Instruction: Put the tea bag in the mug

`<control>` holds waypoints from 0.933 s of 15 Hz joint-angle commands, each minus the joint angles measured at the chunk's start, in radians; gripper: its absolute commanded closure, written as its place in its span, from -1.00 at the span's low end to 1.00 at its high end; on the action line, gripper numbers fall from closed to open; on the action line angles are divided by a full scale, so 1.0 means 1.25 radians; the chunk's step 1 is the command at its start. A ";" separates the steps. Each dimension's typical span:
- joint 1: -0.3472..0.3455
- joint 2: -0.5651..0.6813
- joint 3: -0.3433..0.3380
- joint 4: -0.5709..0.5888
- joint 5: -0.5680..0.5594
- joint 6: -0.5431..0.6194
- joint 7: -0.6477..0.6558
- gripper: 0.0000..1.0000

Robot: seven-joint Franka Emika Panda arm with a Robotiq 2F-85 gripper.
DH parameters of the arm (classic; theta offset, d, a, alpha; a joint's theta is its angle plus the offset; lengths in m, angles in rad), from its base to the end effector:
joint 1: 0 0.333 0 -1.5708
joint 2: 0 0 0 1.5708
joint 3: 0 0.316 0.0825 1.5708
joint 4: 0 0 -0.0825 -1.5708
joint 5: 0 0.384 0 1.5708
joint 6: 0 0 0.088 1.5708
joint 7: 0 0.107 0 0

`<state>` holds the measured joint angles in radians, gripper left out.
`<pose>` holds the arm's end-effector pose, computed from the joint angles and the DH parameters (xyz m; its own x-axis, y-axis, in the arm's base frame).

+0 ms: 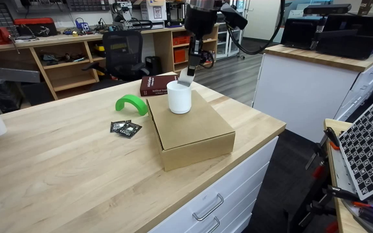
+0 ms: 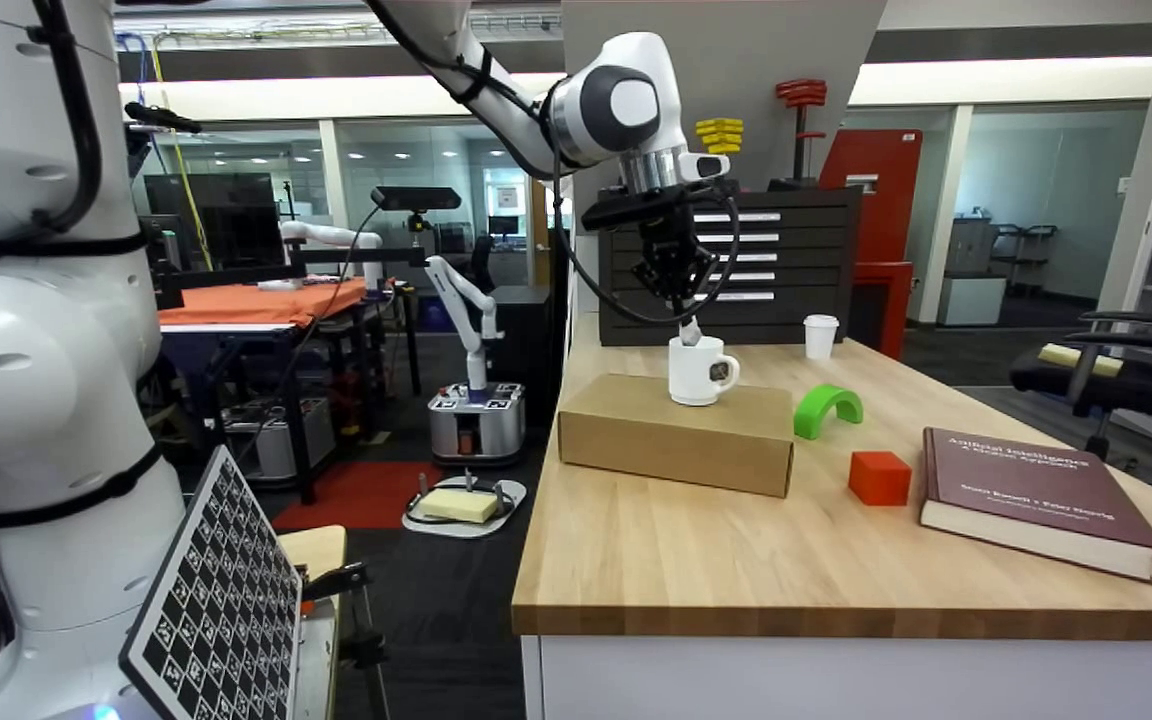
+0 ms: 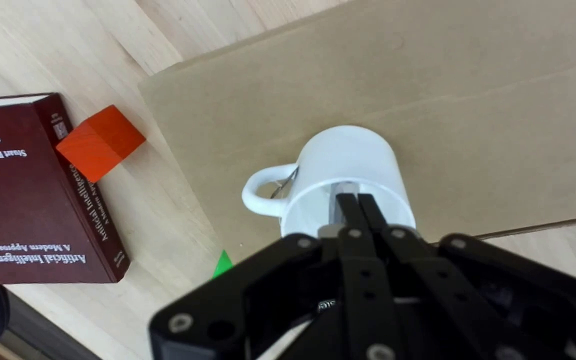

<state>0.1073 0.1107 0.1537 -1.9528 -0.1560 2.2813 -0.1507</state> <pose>0.5844 0.1498 0.4445 0.8553 0.4814 0.1916 0.4590 -0.8755 0.1507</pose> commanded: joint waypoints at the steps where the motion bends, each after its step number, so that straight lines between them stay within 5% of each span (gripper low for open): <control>1: 0.008 -0.002 -0.004 0.002 0.011 -0.051 -0.018 0.95; 3: 0.010 0.002 -0.005 0.004 0.001 -0.060 -0.008 0.97; 4: 0.012 0.007 -0.005 0.004 -0.012 -0.060 0.001 0.46; 14: 0.001 0.024 -0.018 0.033 0.003 -0.054 0.026 -0.69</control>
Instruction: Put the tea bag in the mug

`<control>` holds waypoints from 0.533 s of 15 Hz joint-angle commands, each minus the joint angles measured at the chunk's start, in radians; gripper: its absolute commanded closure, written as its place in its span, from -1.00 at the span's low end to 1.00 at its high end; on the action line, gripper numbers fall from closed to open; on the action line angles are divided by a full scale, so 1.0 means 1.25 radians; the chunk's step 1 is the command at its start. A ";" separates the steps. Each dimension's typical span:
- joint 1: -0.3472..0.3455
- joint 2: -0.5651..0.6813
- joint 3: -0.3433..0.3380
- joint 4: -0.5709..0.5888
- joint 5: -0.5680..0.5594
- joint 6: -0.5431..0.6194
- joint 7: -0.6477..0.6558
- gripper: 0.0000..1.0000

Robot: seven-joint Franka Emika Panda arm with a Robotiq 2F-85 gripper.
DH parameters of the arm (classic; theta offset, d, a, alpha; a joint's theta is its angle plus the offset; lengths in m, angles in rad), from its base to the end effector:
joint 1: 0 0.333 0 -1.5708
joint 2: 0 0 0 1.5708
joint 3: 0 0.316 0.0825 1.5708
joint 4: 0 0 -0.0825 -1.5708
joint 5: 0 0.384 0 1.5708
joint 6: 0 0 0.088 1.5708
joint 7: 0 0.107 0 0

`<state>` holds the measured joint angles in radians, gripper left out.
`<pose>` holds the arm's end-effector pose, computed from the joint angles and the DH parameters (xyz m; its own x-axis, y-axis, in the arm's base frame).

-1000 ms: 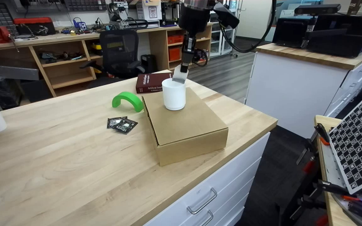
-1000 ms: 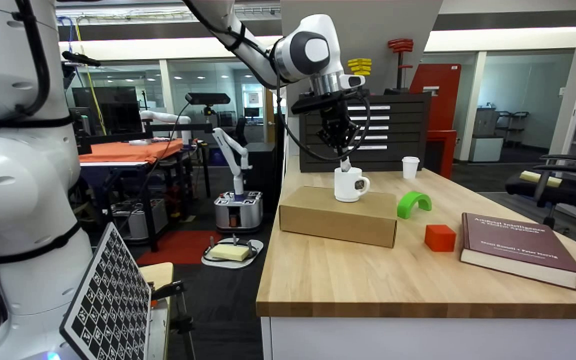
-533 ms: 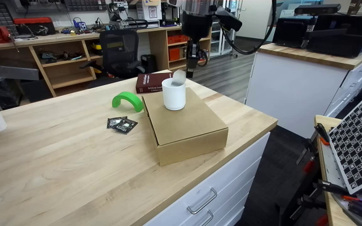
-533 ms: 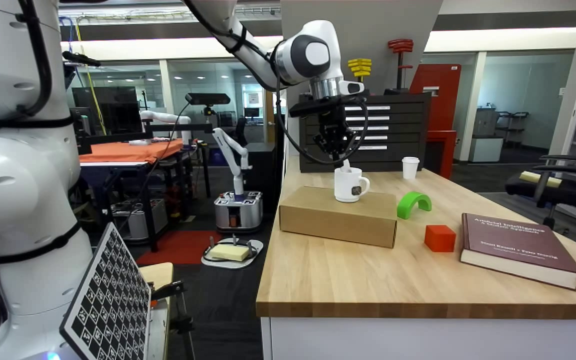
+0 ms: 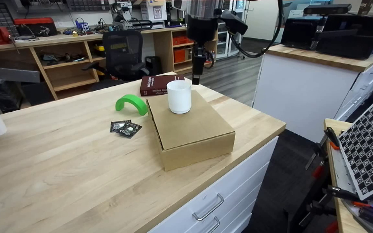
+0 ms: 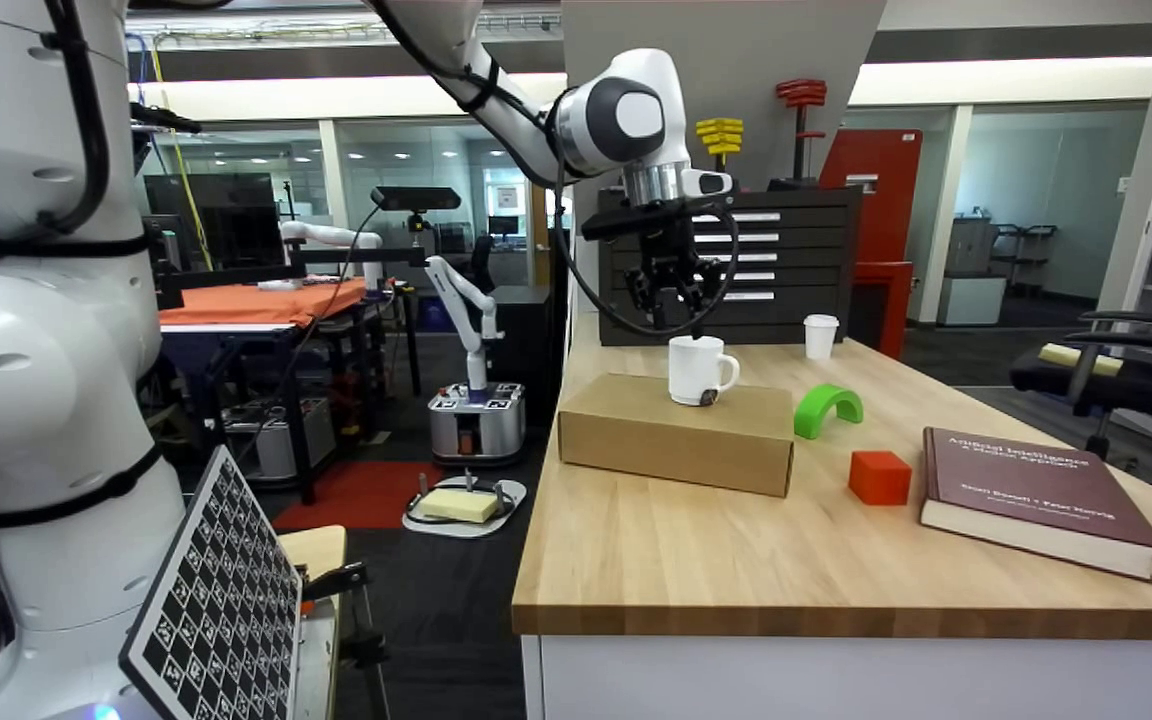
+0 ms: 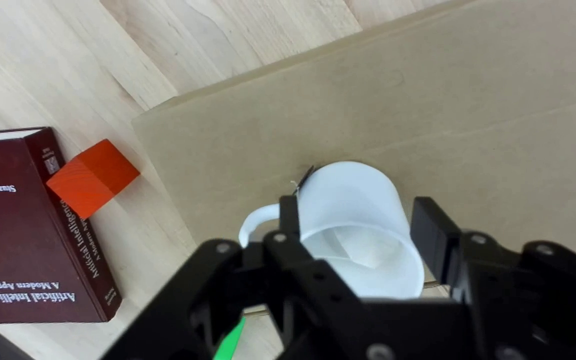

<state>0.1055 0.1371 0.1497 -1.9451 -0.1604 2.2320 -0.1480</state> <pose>0.5856 0.1449 0.4272 0.8714 0.4740 0.1267 0.4575 -0.8782 0.1394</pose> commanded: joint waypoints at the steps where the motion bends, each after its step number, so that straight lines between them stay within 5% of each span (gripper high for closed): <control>1: -0.002 -0.002 -0.018 0.032 0.021 -0.011 0.023 -0.83; 3: -0.006 -0.032 -0.024 0.017 0.037 0.025 0.017 -1.00; 8: -0.005 -0.058 -0.032 0.021 0.056 0.035 0.017 -1.00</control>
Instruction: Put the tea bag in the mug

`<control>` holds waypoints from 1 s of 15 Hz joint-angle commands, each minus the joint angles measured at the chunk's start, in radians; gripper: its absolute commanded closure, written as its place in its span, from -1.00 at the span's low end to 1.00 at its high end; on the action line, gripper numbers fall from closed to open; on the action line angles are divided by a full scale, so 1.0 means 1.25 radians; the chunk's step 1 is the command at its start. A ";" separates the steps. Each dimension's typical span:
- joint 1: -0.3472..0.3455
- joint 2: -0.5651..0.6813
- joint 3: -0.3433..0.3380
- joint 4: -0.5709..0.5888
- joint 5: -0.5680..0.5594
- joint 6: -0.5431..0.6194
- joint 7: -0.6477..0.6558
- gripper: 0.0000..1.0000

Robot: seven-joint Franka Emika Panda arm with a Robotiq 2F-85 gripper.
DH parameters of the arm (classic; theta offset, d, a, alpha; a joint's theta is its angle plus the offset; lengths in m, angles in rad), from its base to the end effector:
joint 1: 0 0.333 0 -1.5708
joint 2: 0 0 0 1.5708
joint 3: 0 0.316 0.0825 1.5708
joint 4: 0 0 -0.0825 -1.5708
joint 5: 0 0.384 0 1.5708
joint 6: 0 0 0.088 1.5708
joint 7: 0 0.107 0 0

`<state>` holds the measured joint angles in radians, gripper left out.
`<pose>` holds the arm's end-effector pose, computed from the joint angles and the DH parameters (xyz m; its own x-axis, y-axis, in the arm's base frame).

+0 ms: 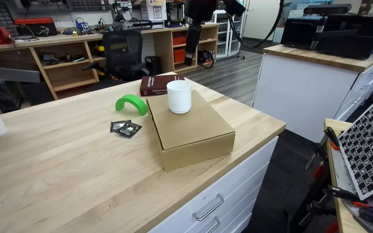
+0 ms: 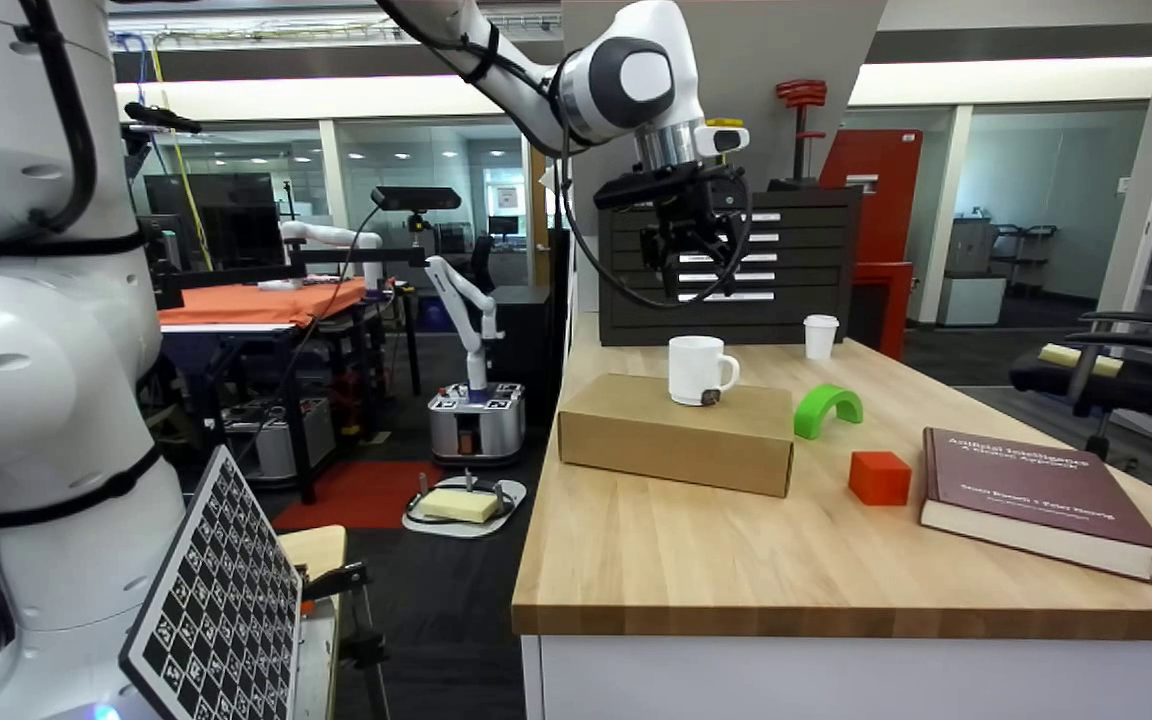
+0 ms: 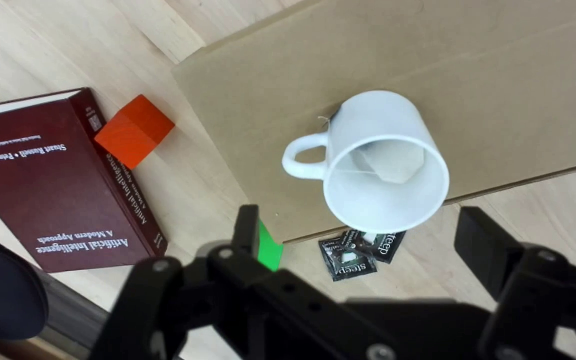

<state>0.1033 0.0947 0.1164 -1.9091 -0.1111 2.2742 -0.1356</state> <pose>0.5949 0.1281 0.4744 0.8800 0.4037 0.2503 0.3842 -0.9148 0.1247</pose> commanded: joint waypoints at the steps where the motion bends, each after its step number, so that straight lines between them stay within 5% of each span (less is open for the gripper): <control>1: -0.002 -0.023 -0.006 -0.005 0.012 0.004 0.010 -1.00; 15: 0.001 -0.010 -0.006 0.003 0.005 -0.003 0.001 -1.00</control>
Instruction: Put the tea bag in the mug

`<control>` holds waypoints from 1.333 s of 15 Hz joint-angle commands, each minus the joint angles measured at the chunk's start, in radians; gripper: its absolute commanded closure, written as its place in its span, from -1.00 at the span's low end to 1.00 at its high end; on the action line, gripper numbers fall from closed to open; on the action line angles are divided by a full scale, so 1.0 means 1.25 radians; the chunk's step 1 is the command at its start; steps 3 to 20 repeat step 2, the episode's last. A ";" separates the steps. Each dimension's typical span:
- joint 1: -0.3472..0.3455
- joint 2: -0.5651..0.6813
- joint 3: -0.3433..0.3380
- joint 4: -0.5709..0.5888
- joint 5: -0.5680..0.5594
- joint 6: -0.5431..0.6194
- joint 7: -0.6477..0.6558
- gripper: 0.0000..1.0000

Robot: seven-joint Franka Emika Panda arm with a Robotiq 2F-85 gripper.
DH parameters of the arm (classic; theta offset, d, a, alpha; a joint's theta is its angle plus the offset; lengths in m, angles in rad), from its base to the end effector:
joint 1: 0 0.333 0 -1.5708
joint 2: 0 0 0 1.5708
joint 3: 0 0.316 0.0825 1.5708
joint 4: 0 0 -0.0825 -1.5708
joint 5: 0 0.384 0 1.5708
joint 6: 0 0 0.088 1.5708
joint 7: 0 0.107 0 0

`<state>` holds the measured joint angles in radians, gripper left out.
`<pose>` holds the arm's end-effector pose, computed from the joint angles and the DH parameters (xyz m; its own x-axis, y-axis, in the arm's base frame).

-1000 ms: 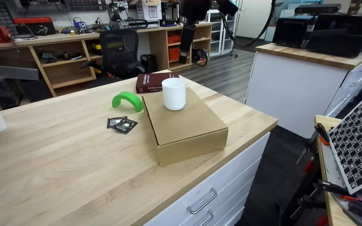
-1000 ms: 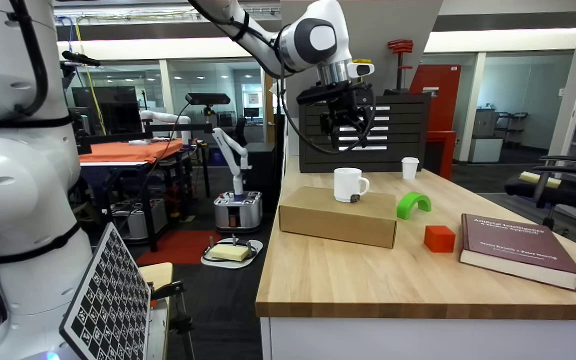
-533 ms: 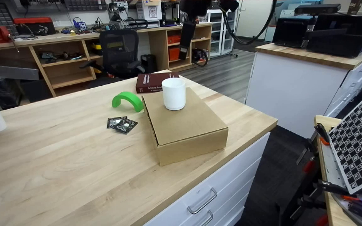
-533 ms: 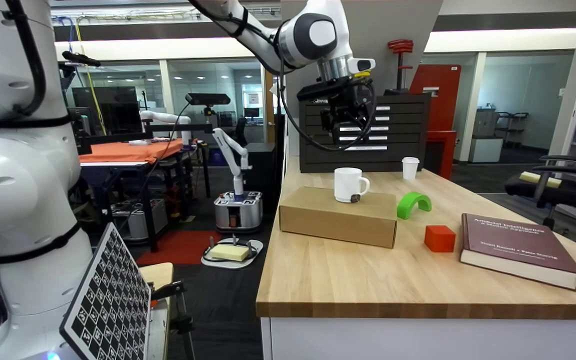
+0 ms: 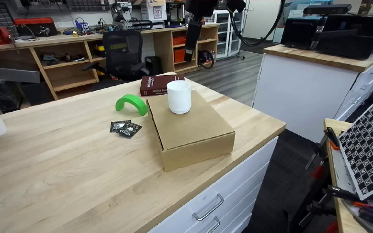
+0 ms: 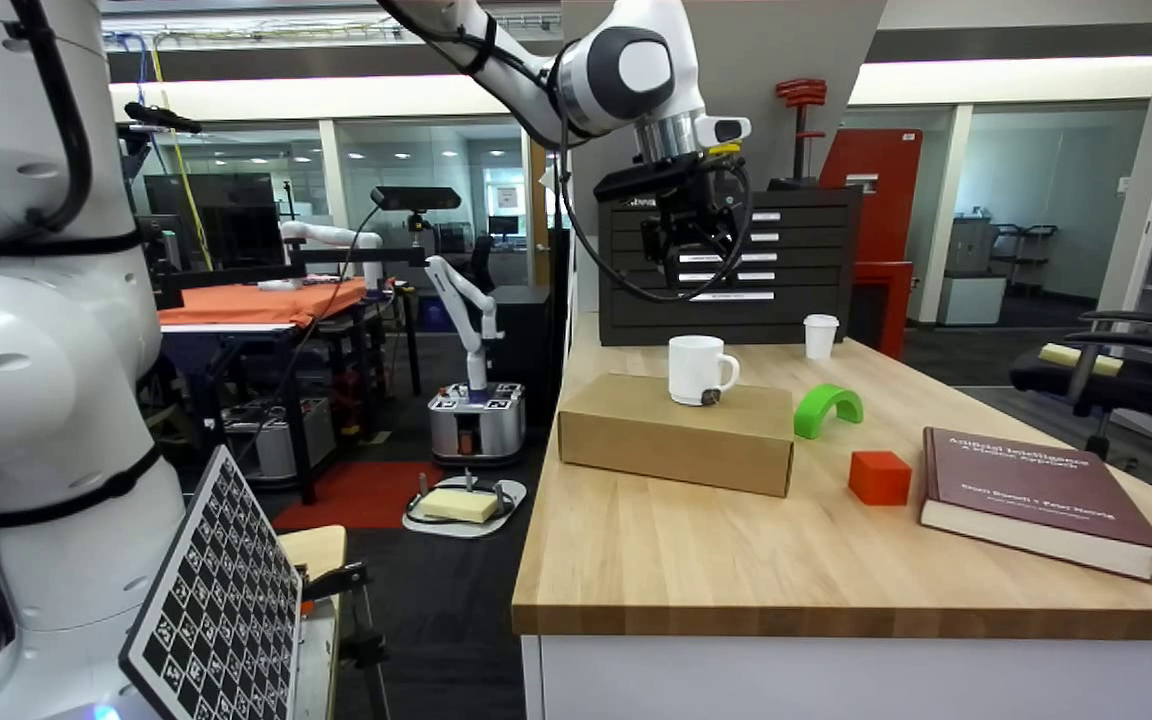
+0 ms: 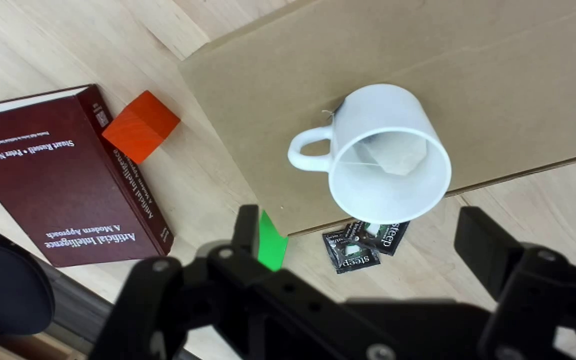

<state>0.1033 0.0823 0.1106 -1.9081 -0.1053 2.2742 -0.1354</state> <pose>0.5940 0.1248 0.4824 0.8802 0.3947 0.2635 0.3750 -0.9188 0.1237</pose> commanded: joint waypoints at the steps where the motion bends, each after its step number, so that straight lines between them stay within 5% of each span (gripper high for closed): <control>1: 0.001 0.000 -0.001 0.002 0.000 -0.003 0.000 -1.00; 20: 0.001 0.000 -0.001 0.002 0.000 -0.003 0.000 -1.00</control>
